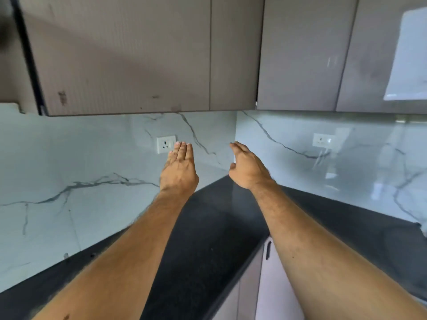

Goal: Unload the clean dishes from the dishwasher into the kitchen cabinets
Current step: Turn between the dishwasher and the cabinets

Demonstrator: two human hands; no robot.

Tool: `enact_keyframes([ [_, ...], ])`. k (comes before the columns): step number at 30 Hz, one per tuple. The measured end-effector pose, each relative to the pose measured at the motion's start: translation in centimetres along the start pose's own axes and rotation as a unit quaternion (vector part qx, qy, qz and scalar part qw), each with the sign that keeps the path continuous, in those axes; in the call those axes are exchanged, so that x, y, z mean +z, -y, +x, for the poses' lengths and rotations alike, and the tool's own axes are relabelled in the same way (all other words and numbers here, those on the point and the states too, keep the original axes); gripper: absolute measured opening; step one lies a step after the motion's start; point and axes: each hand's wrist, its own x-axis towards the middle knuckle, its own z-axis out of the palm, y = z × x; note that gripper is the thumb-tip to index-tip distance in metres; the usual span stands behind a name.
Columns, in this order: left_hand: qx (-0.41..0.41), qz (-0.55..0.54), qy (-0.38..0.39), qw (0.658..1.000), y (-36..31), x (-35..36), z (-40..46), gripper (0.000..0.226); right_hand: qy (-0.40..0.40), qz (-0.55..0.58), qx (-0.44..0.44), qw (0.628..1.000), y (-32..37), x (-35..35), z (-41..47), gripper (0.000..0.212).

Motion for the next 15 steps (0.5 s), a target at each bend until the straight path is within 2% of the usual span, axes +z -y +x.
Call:
enact_keyframes([
  [4, 0.035, -0.001, 0.021, 0.999, -2.7, 2.2, -1.4, 0.063, 0.016, -0.006, 0.065, 0.998, -4.3, 0.9, -3.5, 0.064],
  [7, 0.058, -0.062, 0.061, 0.995, -5.0, 4.2, -3.3, 0.06, 0.033, -0.014, 0.113, 0.993, -8.1, 2.0, -6.6, 0.063],
  [15, 0.142, -0.181, 0.188, 0.955, -13.2, 13.1, -10.1, 0.055, 0.062, -0.02, 0.246, 0.967, -17.2, 3.2, -16.6, 0.059],
])
